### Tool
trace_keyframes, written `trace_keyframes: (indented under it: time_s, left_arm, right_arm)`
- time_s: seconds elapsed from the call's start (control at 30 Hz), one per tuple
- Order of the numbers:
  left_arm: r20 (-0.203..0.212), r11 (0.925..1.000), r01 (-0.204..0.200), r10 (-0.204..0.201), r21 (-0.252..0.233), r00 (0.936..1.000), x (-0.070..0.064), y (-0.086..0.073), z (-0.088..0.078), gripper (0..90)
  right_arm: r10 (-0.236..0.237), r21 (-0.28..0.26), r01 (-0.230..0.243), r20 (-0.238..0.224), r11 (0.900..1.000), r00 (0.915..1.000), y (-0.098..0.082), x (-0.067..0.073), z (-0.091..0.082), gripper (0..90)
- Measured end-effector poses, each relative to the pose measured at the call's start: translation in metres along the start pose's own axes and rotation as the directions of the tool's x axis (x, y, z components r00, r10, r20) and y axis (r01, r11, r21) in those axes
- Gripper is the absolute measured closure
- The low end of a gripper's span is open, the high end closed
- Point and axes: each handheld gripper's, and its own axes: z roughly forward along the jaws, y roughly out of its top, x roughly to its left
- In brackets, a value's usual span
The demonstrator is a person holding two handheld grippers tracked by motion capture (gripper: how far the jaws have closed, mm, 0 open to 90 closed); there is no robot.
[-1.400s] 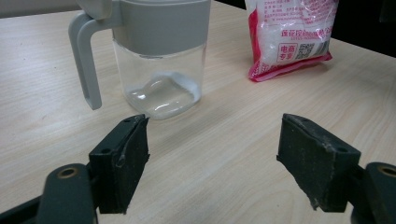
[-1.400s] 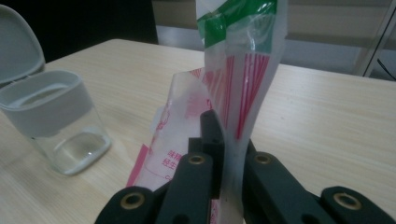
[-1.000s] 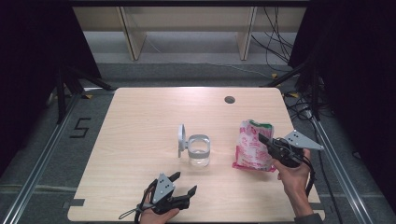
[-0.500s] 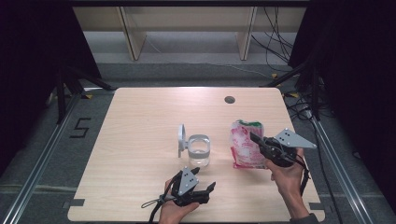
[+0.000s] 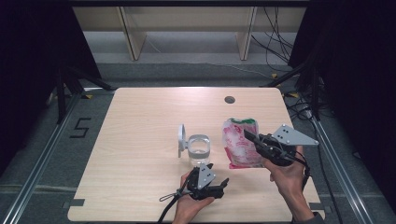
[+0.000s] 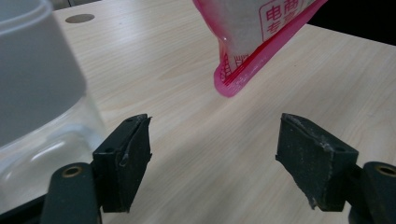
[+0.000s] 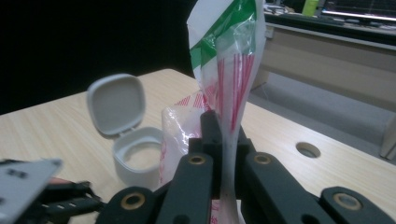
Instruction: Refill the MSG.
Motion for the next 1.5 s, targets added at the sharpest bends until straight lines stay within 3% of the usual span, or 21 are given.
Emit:
trace_keyframes:
  time_s: [0.1,0.17,0.2,0.23,0.27,0.3,0.37,0.4,0.43,0.5,0.57,0.7,0.77,0.83,0.93,0.97,1.03,1.1,1.23,1.37,1.5]
  left_arm:
    - [0.006,0.9999,0.015,-0.015,0.005,0.9999,-0.003,0.001,0.009,25.5]
    - [-0.003,0.9999,0.011,-0.011,-0.010,0.9999,-0.003,0.003,0.011,26.6]
    - [0.000,0.9997,0.004,-0.004,-0.022,1.0000,-0.003,0.003,0.011,30.3]
    - [0.015,0.9988,0.017,-0.016,-0.046,0.9998,-0.003,0.003,0.012,35.1]
    - [0.023,0.9978,0.034,-0.032,-0.057,0.9992,-0.004,0.004,0.012,37.3]
    - [0.038,0.9963,0.033,-0.030,-0.080,0.9988,-0.003,0.004,0.013,42.0]
    - [0.061,0.9918,0.062,-0.056,-0.112,0.9966,-0.004,0.006,0.015,47.1]
    - [0.067,0.9935,0.037,-0.030,-0.108,0.9973,-0.003,0.006,0.015,53.0]
    - [0.047,0.9926,0.032,-0.026,-0.117,0.9985,-0.004,0.006,0.016,57.1]
    - [0.046,0.9925,0.029,-0.024,-0.119,0.9986,-0.003,0.006,0.018,65.1]
    - [0.041,0.9916,0.045,-0.040,-0.122,0.9984,-0.004,0.006,0.021,66.7]
    - [0.046,0.9864,0.090,-0.085,-0.138,0.9953,-0.008,0.008,0.024,68.4]
    - [0.048,0.9829,0.094,-0.087,-0.158,0.9950,-0.010,0.009,0.028,68.7]
    - [0.033,0.9863,0.084,-0.080,-0.142,0.9963,-0.012,0.010,0.027,69.6]
    - [0.030,0.9847,0.108,-0.104,-0.137,0.9941,-0.012,0.010,0.030,69.8]
    - [0.046,0.9830,0.121,-0.115,-0.139,0.9923,-0.011,0.010,0.031,69.8]
    - [0.056,0.9827,0.122,-0.115,-0.140,0.9918,-0.010,0.010,0.032,69.8]
    - [0.034,0.9833,0.120,-0.116,-0.137,0.9926,-0.009,0.010,0.032,69.9]
    - [0.033,0.9829,0.123,-0.120,-0.136,0.9922,-0.007,0.011,0.032,70.4]
    - [0.037,0.9787,0.140,-0.136,-0.151,0.9901,-0.007,0.012,0.033,70.6]
    - [0.013,0.9845,0.110,-0.109,-0.136,0.9939,-0.004,0.016,0.031,71.0]
  right_arm:
    - [0.040,-0.008,-0.041,-0.042,0.999,0.9983,0.005,0.003,0.001,90.0]
    - [0.018,-0.020,-0.019,-0.052,1.000,0.9985,0.008,0.006,0.001,90.0]
    - [-0.004,-0.022,0.003,-0.055,1.000,0.9985,0.010,0.007,0.001,90.0]
    - [0.019,-0.026,-0.021,-0.071,0.999,0.9973,0.010,0.011,0.002,90.0]
    - [-0.005,-0.028,0.003,-0.072,1.000,0.9974,0.011,0.011,0.003,90.0]
    - [0.019,-0.011,-0.020,-0.089,1.000,0.9958,0.011,0.015,0.003,90.0]
    - [0.018,-0.003,-0.018,-0.091,1.000,0.9957,0.011,0.018,0.004,90.0]
    - [-0.004,-0.012,0.003,-0.088,1.000,0.9961,0.011,0.017,0.006,90.0]
    - [0.021,-0.009,-0.022,-0.093,1.000,0.9955,0.011,0.019,0.006,90.0]
    - [0.000,-0.003,-0.001,-0.078,1.000,0.9970,0.012,0.019,0.008,90.0]
    - [-0.026,-0.006,0.026,-0.070,1.000,0.9972,0.013,0.018,0.011,90.0]
    - [0.002,-0.015,-0.003,-0.068,1.000,0.9977,0.014,0.017,0.016,90.0]
    - [-0.027,-0.023,0.026,-0.064,0.999,0.9976,0.016,0.014,0.019,90.0]
    - [-0.023,-0.027,0.022,-0.055,0.999,0.9982,0.016,0.016,0.024,90.0]
    - [0.005,-0.037,-0.007,-0.070,0.999,0.9975,0.014,0.014,0.030,90.0]
    - [0.007,-0.031,-0.009,-0.068,0.999,0.9977,0.014,0.013,0.032,90.0]
    - [0.048,-0.023,-0.050,-0.066,0.999,0.9967,0.013,0.009,0.037,90.0]
    - [0.058,-0.026,-0.060,-0.068,0.998,0.9960,0.013,0.006,0.042,90.0]
    - [0.076,-0.018,-0.077,-0.053,0.997,0.9957,0.014,0.005,0.051,90.0]
    - [0.045,-0.012,-0.045,-0.055,0.999,0.9975,0.018,0.009,0.060,90.0]
    - [0.036,-0.024,-0.037,-0.047,0.999,0.9983,0.021,0.011,0.066,90.0]
